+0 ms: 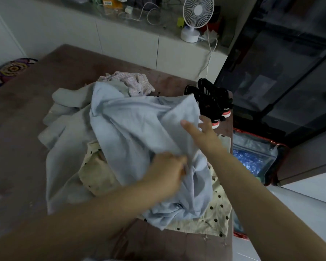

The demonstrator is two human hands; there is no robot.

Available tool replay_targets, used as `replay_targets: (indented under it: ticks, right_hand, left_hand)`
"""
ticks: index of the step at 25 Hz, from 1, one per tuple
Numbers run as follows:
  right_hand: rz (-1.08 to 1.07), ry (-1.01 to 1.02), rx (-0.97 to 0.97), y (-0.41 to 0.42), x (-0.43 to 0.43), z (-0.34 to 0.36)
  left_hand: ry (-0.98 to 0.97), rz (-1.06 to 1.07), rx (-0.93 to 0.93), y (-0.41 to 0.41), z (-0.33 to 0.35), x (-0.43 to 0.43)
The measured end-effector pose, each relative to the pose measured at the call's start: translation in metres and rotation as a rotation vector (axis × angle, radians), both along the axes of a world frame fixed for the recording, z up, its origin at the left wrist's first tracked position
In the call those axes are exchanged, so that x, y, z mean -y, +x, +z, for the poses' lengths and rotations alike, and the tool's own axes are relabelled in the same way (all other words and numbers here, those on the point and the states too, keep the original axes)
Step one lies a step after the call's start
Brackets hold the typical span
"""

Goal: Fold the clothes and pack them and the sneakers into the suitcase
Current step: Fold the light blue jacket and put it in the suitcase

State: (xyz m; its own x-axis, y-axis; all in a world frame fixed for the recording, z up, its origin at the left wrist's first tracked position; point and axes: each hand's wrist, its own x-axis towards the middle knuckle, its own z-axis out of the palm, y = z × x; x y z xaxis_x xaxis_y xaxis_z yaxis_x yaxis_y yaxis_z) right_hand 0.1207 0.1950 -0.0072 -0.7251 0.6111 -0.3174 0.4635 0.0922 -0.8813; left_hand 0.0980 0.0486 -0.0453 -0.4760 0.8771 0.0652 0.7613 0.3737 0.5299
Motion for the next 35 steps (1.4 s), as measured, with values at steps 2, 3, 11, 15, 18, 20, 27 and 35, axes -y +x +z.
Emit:
replay_targets:
  ticks: [2, 3, 11, 15, 18, 20, 27, 35]
  right_hand:
    - [0.116, 0.046, 0.135, -0.002, 0.008, -0.004]
    - [0.178, 0.104, 0.216, 0.003, 0.015, -0.013]
    - [0.014, 0.347, 0.152, 0.053, 0.032, -0.056]
    - [-0.031, 0.273, 0.175, 0.056, 0.018, -0.058]
    - [-0.062, 0.201, 0.173, 0.051, -0.002, -0.053]
    - [-0.095, 0.16, 0.174, 0.036, -0.012, -0.048]
    - [0.257, 0.296, 0.235, -0.015, 0.024, -0.059]
    - [0.417, 0.383, 0.233, -0.003, 0.037, -0.06]
  left_hand:
    - [-0.054, -0.268, -0.197, 0.058, -0.014, 0.016]
    - [-0.082, -0.347, -0.268, 0.073, -0.023, 0.025]
    - [-0.008, 0.139, -0.385, -0.014, 0.02, 0.048]
    - [-0.301, 0.243, -0.021, -0.039, 0.005, 0.044]
    - [-0.084, 0.251, -0.029, -0.023, -0.007, 0.055]
    - [-0.101, 0.319, 0.0, -0.029, -0.005, 0.068]
    - [-0.616, 0.429, 0.05, -0.07, -0.023, 0.154]
    - [-0.192, 0.68, 0.568, -0.084, -0.032, 0.131]
